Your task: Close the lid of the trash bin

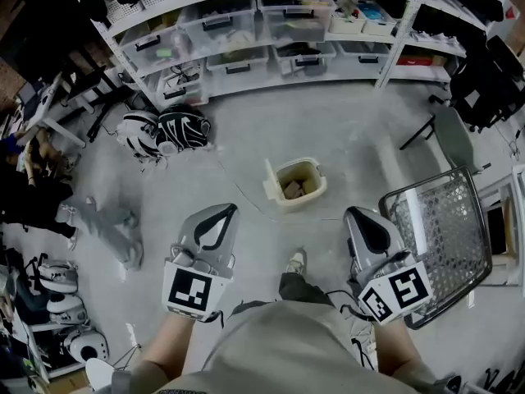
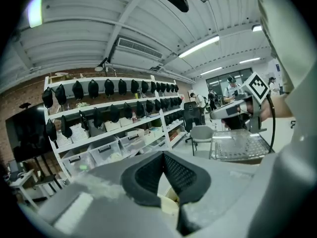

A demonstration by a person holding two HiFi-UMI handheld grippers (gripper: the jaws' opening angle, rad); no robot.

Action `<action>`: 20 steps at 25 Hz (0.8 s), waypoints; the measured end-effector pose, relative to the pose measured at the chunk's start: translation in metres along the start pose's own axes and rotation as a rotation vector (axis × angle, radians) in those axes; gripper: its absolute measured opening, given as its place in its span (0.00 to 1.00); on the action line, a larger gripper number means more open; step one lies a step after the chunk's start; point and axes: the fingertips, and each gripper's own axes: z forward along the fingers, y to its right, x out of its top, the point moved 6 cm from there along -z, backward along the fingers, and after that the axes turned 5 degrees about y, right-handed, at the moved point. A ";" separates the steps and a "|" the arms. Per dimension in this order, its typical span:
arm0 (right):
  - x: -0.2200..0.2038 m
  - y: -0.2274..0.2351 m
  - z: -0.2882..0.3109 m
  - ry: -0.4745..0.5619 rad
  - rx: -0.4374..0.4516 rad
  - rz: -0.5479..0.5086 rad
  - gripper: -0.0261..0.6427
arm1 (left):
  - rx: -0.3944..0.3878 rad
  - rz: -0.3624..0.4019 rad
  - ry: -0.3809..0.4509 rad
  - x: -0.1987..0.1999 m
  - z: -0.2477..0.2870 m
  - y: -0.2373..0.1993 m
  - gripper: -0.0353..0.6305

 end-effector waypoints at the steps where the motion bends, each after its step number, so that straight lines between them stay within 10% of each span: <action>1: 0.000 0.010 0.008 -0.005 0.012 0.001 0.04 | 0.004 0.002 -0.003 0.003 0.010 -0.002 0.06; 12: -0.009 0.086 0.059 -0.025 0.031 0.034 0.04 | -0.010 0.074 -0.038 0.004 0.083 -0.015 0.06; 20: -0.032 0.108 0.076 -0.077 -0.023 0.061 0.04 | -0.010 -0.052 -0.070 -0.021 0.109 -0.026 0.06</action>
